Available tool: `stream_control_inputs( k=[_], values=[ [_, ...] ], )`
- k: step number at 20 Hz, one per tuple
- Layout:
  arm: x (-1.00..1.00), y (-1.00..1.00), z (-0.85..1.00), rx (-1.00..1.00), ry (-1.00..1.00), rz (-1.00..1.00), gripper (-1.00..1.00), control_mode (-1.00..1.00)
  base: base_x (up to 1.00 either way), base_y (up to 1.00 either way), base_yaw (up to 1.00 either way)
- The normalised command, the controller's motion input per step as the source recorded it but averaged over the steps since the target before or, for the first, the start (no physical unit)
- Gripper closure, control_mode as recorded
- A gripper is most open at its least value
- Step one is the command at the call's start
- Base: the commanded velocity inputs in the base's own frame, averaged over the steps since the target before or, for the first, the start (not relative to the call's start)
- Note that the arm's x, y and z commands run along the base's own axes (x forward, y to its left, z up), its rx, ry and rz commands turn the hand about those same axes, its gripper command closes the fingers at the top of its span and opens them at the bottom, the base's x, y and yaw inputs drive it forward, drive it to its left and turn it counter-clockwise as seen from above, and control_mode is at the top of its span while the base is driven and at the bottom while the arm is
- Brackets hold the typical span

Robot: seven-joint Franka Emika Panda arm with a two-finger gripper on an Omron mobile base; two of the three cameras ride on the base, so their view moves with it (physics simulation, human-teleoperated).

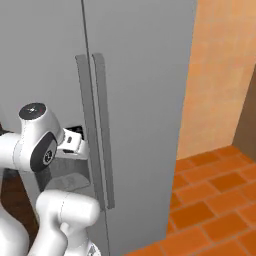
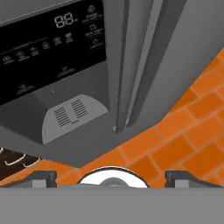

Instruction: Grab a lemon wedge from the fridge and one ice cube from the ice bowl, and put them in the glass of lemonade.

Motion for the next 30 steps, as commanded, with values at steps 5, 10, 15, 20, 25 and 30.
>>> stream_control_inputs(
  k=[5,10,15,20,25,30],
  values=[
    [0.0,0.0,0.0,0.0,0.0,0.0,-1.0,1.0,0.21,-0.84,0.58],
    [0.0,0.0,0.0,0.0,0.0,0.0,-1.0,1.0,-0.43,-0.29,0.51],
    [0.0,0.0,0.0,0.0,0.0,0.0,-1.0,1.0,-0.13,-0.3,0.39],
    [0.0,0.0,0.0,0.0,0.0,0.0,-1.0,1.0,-0.05,-0.54,0.23],
    [0.0,0.0,0.0,0.0,0.0,0.0,-1.0,1.0,-0.36,-0.09,0.02],
    [0.0,0.0,0.0,0.0,0.0,0.0,-1.0,1.0,-0.75,-0.08,0.0]
  ],
)
